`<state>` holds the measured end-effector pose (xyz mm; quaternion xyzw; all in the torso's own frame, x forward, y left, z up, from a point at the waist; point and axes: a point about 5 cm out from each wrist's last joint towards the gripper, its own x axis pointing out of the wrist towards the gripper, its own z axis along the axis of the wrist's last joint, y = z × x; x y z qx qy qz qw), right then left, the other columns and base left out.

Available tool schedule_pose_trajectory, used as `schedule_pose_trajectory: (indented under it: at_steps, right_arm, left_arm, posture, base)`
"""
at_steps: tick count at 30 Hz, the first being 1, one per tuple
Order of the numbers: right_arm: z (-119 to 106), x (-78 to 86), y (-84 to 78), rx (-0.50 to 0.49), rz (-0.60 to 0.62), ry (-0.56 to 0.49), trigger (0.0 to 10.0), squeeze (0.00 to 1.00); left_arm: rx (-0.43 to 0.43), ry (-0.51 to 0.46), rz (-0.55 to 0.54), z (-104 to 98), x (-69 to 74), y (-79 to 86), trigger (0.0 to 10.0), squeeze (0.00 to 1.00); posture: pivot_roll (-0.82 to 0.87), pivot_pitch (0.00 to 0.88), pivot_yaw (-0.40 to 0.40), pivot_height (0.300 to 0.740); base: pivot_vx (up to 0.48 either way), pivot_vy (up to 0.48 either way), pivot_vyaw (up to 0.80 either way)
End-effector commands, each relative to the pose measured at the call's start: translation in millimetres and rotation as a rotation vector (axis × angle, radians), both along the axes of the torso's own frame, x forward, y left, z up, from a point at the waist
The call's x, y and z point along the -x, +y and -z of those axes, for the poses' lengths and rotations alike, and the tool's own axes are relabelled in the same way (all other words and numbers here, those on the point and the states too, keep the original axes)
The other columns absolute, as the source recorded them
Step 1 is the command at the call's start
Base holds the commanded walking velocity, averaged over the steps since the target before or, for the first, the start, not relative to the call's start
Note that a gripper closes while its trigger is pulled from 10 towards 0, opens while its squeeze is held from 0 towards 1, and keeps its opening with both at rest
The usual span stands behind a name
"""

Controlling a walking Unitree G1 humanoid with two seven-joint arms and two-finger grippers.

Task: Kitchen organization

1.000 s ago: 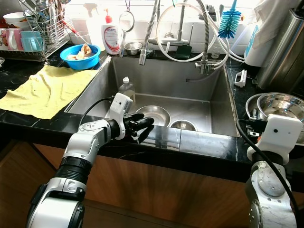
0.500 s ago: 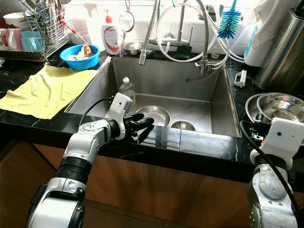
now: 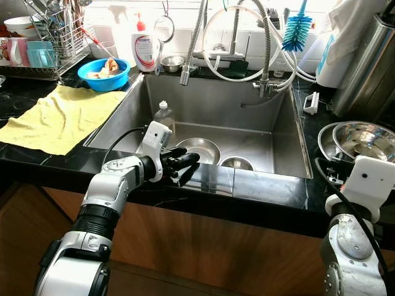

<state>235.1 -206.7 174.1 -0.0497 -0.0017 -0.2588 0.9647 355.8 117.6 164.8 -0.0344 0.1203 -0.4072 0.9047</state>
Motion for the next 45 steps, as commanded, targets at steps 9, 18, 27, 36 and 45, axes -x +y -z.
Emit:
schedule_pose_trajectory:
  at_steps: [9, 18, 27, 36, 45]
  right_arm:
    - [-0.3, -3.2, 1.7, -0.031, -0.005, 0.001, 0.0, 0.00]
    - [-1.9, -4.6, 3.1, -0.037, -0.014, -0.013, 0.0, 0.00]
    - [-23.5, -9.1, 5.5, -0.019, -0.030, -0.119, 0.0, 0.00]
    - [-49.4, -12.6, 13.8, 0.072, -0.070, -0.232, 10.0, 0.00]
    - [-24.3, -46.0, 37.4, -0.102, -0.467, -0.074, 10.0, 0.00]
  left_arm:
    - [-0.026, 0.095, -0.010, 23.3, 7.2, 3.6, 10.0, 0.00]
    - [-0.030, 0.092, -0.011, 23.1, 6.9, 4.2, 10.0, 0.00]
    - [-0.025, 0.089, -0.017, 22.4, 6.7, 4.4, 10.0, 0.00]
    - [-0.024, 0.090, -0.017, 22.6, 6.7, 4.2, 10.0, 0.00]
    - [-0.024, 0.088, -0.014, 23.9, 6.4, 0.7, 10.0, 0.00]
  posture:
    - [-0.11, 0.000, -0.013, 0.740]
    - [-0.11, 0.000, -0.012, 0.740]
    - [-0.11, 0.000, -0.014, 0.740]
    - [-0.11, 0.000, -0.015, 0.740]
    - [-0.12, 0.000, -0.017, 0.740]
  base:
    - [0.000, 0.000, 0.00]
    - [0.000, 0.000, 0.00]
    - [0.000, 0.000, 0.00]
    - [0.000, 0.000, 0.00]
    - [0.000, 0.000, 0.00]
